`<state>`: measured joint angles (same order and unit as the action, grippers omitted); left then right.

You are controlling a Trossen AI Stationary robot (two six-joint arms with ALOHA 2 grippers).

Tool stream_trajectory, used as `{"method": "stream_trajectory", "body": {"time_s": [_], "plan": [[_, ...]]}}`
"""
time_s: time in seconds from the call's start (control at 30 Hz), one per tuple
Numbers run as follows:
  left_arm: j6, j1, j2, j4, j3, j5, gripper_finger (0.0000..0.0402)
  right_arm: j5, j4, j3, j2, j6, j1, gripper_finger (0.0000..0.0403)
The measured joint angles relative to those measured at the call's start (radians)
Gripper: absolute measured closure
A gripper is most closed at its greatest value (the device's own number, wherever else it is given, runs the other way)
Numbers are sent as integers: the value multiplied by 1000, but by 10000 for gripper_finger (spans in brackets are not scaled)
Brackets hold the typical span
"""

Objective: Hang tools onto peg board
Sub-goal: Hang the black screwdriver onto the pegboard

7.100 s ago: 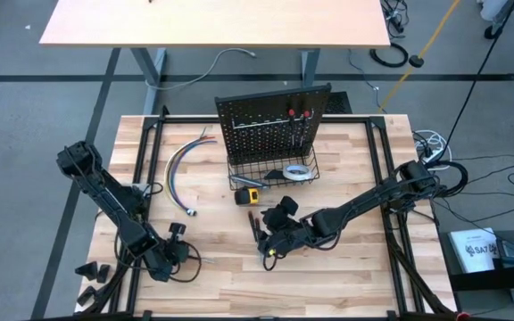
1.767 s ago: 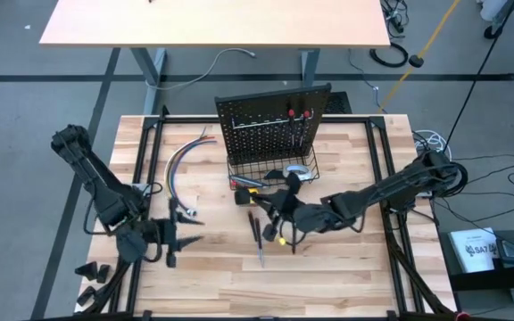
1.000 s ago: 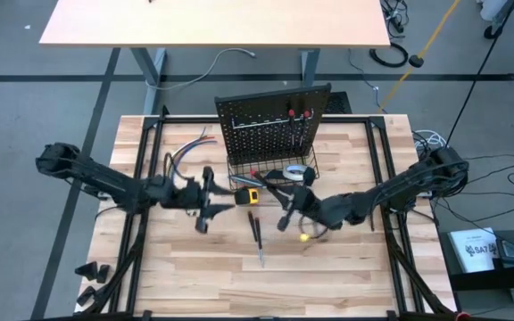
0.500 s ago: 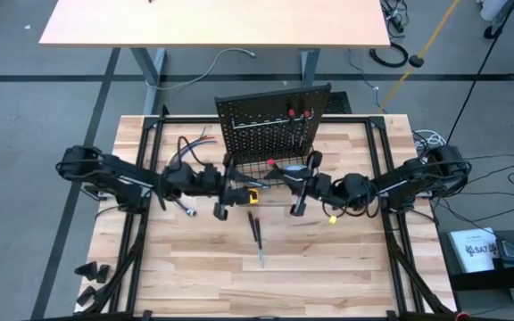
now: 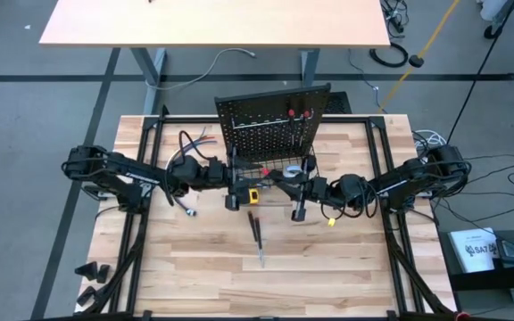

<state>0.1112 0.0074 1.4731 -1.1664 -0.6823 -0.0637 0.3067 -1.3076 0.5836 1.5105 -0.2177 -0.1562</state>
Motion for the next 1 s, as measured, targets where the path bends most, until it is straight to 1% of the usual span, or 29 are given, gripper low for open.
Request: {"method": "stream_trajectory", "body": {"time_s": [0.1, 0.2, 0.37, 0.73, 0.83, 1.0], "plan": [[0, -1, 0, 0, 0, -21, 230, -31, 10, 15, 0, 7, 19, 386], [0, -1, 0, -5, 0, -14, 230, -75, 87, 44, 0, 30, 40, 386], [0, -1, 0, 0, -20, -12, 230, -78, 204, 94, 0, 49, 52, 386], [1, -1, 0, 27, -24, -12, 235, -78, 192, 98, 1, 40, 52, 386], [4, -1, 0, 28, -24, -12, 260, -78, 192, 98, 1, 47, 52, 386], [7, 0, 0, 26, -24, -11, 340, -77, 192, 98, 1, 60, 52, 386]]}}
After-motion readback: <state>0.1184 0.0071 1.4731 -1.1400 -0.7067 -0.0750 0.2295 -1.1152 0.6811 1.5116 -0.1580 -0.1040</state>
